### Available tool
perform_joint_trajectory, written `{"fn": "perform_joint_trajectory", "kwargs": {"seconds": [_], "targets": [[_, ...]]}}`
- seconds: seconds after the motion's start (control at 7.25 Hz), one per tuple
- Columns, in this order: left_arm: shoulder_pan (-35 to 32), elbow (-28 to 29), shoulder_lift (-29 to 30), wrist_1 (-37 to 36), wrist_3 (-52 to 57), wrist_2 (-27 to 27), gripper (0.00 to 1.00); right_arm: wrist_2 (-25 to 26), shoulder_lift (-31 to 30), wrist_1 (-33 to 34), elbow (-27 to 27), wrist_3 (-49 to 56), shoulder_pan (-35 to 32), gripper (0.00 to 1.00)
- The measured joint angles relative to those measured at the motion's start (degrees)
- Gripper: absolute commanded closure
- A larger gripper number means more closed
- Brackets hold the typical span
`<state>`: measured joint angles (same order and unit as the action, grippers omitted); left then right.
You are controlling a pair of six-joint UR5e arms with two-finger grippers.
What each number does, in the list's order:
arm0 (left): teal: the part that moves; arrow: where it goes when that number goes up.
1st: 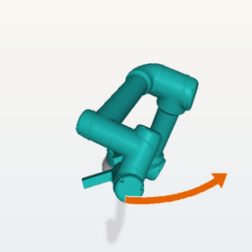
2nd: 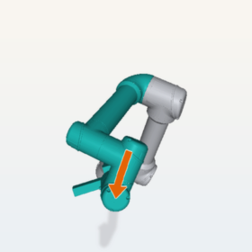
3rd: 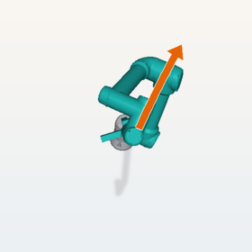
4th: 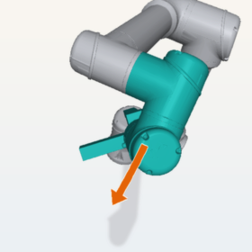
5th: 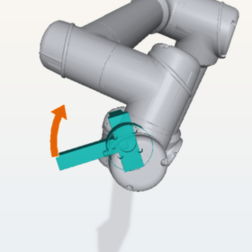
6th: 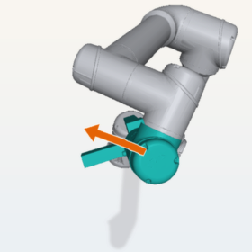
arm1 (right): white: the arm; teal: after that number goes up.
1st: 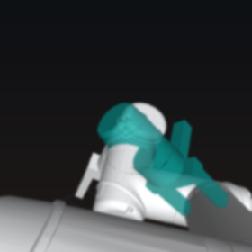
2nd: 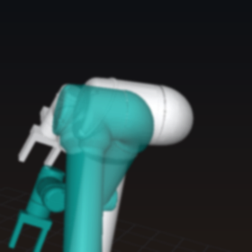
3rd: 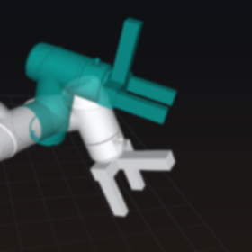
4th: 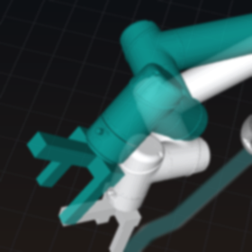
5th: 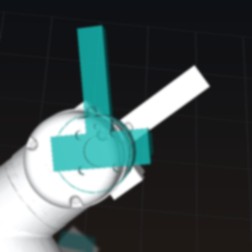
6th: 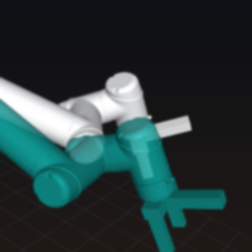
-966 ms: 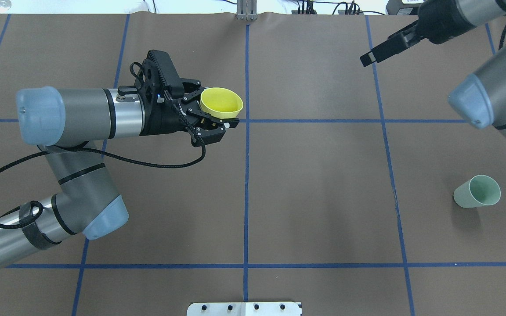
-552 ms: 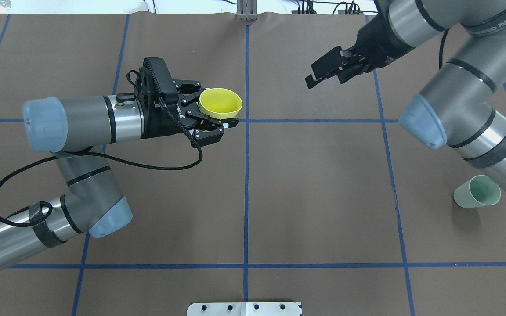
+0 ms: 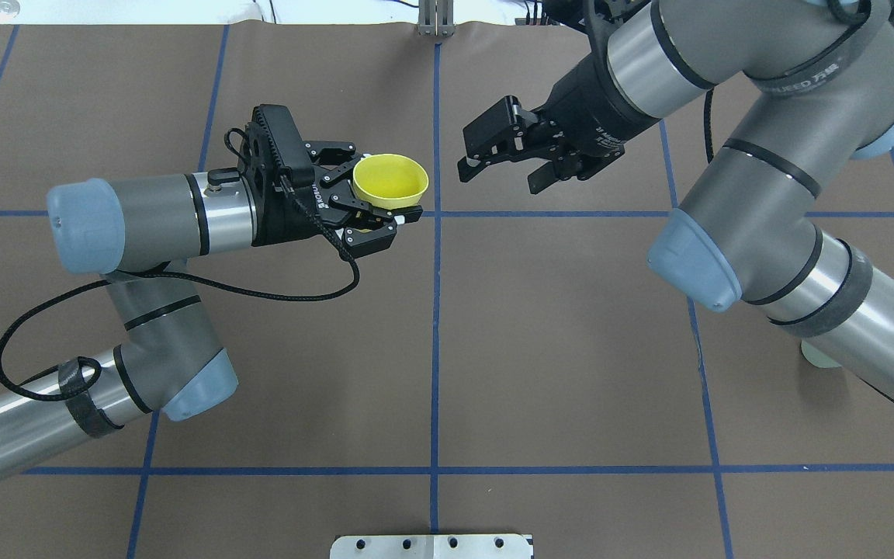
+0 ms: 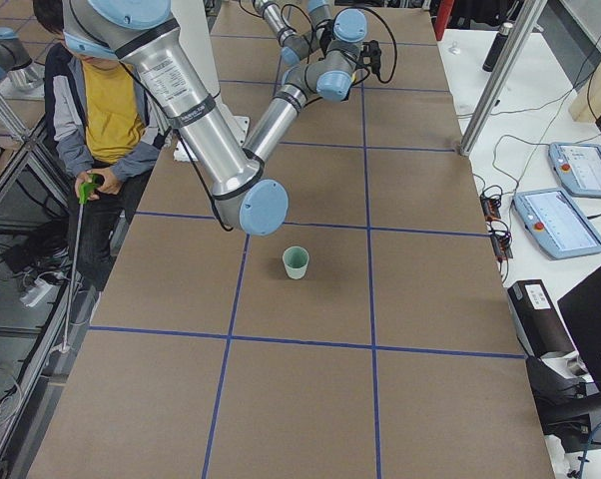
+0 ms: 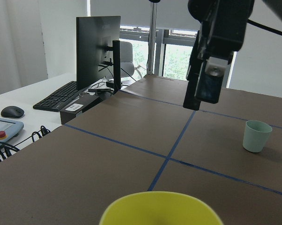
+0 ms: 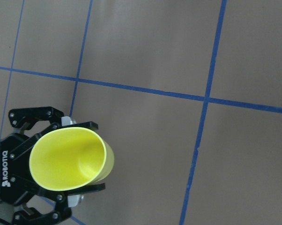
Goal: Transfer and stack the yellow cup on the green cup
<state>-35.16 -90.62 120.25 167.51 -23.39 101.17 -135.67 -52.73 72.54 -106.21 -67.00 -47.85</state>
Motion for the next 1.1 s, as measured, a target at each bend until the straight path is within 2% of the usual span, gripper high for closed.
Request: {"fn": "perform_joint_trajectory", "kwargs": {"seconds": [0.41,0.69,1.1], "targets": [[0.61,0.30,-0.20,0.17,0.01,-0.11,0.78,3.01,5.82,7.12,3.16,-0.64,1.28,0.03],[1.00,0.35,-0.38,0.40,0.01,-0.58,0.77,3.03,8.30,8.16,6.86,-0.04,1.31,0.07],[1.29,0.34,-0.32,1.17,0.01,-0.79,0.75,0.82,9.47,8.21,9.77,5.09,2.03,0.07]]}}
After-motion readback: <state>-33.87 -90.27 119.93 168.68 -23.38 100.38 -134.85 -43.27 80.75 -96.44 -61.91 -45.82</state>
